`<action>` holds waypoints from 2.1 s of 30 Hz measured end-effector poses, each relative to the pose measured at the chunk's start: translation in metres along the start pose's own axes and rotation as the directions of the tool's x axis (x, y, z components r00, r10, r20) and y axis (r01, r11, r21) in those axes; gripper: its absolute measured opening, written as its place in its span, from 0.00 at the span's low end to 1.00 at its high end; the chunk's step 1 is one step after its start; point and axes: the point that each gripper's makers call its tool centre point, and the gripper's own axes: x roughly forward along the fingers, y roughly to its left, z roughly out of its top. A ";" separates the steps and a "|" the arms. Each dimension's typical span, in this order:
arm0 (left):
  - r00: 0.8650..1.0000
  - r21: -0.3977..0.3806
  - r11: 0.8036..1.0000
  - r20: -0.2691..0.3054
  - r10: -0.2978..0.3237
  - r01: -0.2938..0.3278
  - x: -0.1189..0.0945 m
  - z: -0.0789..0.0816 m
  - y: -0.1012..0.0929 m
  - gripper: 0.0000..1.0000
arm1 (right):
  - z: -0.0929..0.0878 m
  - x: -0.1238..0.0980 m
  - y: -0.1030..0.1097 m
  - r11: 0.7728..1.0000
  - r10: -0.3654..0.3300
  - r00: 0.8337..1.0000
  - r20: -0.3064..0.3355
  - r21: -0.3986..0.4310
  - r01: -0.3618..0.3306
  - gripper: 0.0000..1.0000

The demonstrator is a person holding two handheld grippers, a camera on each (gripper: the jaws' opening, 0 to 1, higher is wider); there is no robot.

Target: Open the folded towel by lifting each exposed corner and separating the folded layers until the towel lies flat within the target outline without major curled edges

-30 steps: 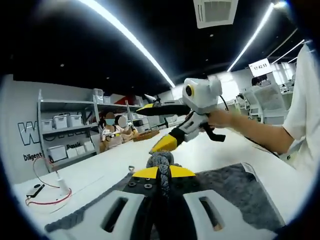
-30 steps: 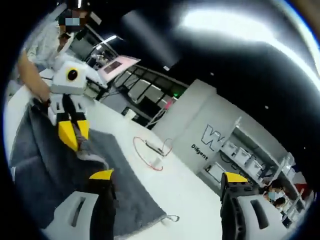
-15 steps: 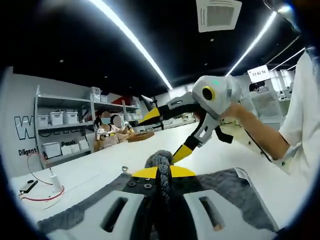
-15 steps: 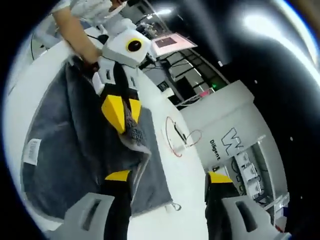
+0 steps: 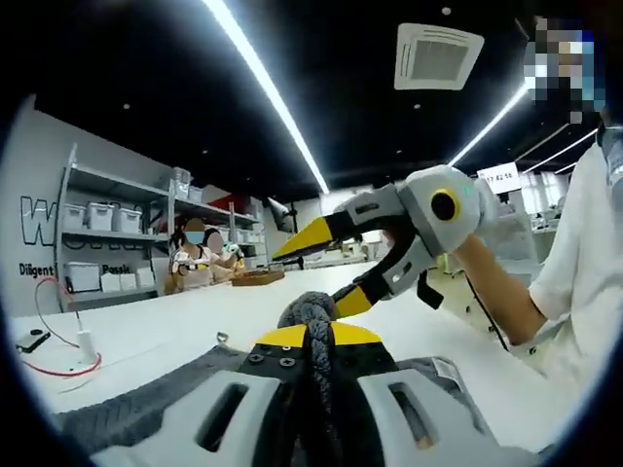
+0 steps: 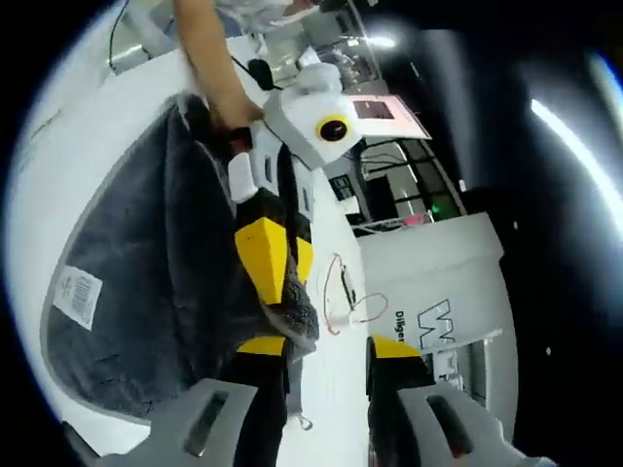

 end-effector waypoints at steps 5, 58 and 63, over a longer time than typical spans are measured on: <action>1.000 0.003 1.000 0.006 -0.003 0.003 -0.001 0.001 -0.002 0.06 | 0.001 0.003 0.004 1.000 0.025 1.000 0.000 0.011 -0.025 0.11; 0.957 0.739 0.664 -0.098 0.272 -0.113 0.003 0.000 0.010 0.32 | 0.023 0.003 0.009 0.995 0.045 0.996 -0.070 0.095 -0.039 0.00; 0.960 0.749 0.655 -0.102 0.262 -0.100 0.006 -0.002 0.004 0.23 | 0.025 0.002 0.011 0.996 0.056 0.996 -0.066 0.074 -0.051 0.00</action>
